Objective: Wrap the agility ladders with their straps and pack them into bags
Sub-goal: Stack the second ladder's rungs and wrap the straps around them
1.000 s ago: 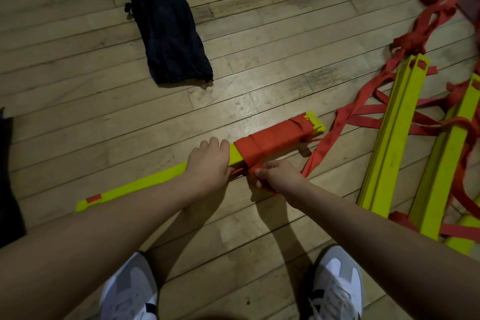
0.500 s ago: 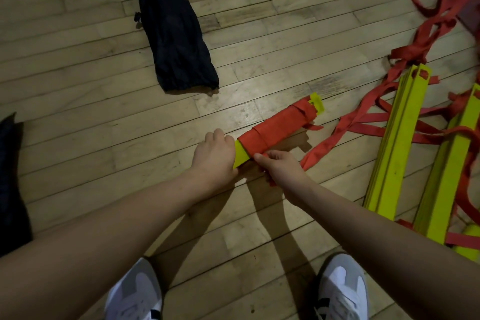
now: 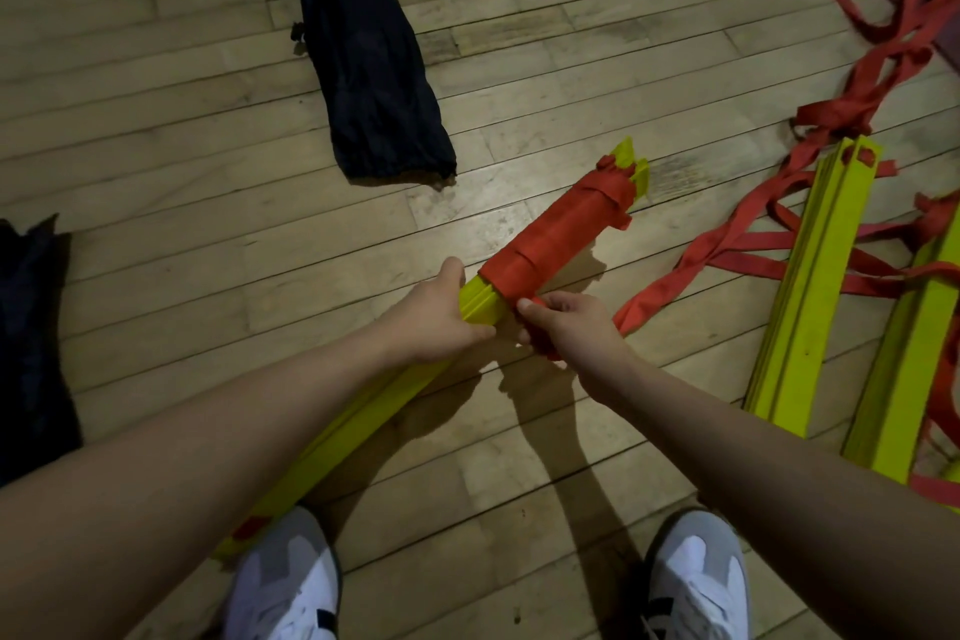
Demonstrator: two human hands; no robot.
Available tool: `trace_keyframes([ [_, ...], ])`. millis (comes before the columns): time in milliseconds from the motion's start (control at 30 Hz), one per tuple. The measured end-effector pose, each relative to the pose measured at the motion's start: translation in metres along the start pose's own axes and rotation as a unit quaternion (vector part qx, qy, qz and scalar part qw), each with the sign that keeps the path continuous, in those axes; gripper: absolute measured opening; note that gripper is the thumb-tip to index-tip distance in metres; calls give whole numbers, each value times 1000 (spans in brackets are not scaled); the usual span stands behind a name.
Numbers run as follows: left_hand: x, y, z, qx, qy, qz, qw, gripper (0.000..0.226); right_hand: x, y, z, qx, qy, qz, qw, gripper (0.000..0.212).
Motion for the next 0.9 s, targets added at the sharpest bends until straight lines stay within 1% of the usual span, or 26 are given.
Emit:
trace_keyframes([
  [100, 1, -2, 8, -23, -26, 6, 999, 50, 15, 0, -3, 35, 70, 11, 997, 28],
  [167, 4, -6, 24, -62, -58, 13, 996, 50, 20, 0, -7, 66, 114, -1, 991, 25],
  [200, 7, -8, 35, -86, -70, 15, 994, 51, 19, -1, -10, 84, 122, -21, 989, 24],
  [300, 16, -13, 59, -138, -99, 21, 985, 57, 7, 1, -18, 143, 100, -91, 980, 23],
  [367, 23, -15, 66, -153, -120, 31, 980, 61, 2, 4, -25, 168, 104, -99, 975, 23],
  [433, 25, -19, 62, -137, -130, 27, 982, 66, 5, 1, -30, 161, 85, -76, 980, 23],
  [533, 25, -21, 40, -70, -160, 22, 984, 77, 16, -1, -32, 142, 32, -40, 989, 14],
  [600, 28, -19, 27, -40, -184, 31, 982, 78, 22, -5, -32, 131, 21, -26, 991, 15],
  [733, 23, -13, 26, -53, -230, 22, 971, 65, 16, -9, -26, 113, 47, -35, 992, 18],
  [800, 15, -11, 26, -61, -255, 7, 965, 63, 9, -7, -28, 115, 15, -46, 992, 18],
  [900, 6, -7, 26, -77, -276, 11, 958, 63, 3, -7, -30, 90, -7, -42, 995, 23],
])
Point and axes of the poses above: each hand's wrist, its own y-axis away from the middle knuckle, its own z-axis out of the back of the hand, x = y × z, the point moved 10 cm from there along -y, towards the middle knuckle, and after that the axes turned 6 degrees about -z, right-handed, at the moved point
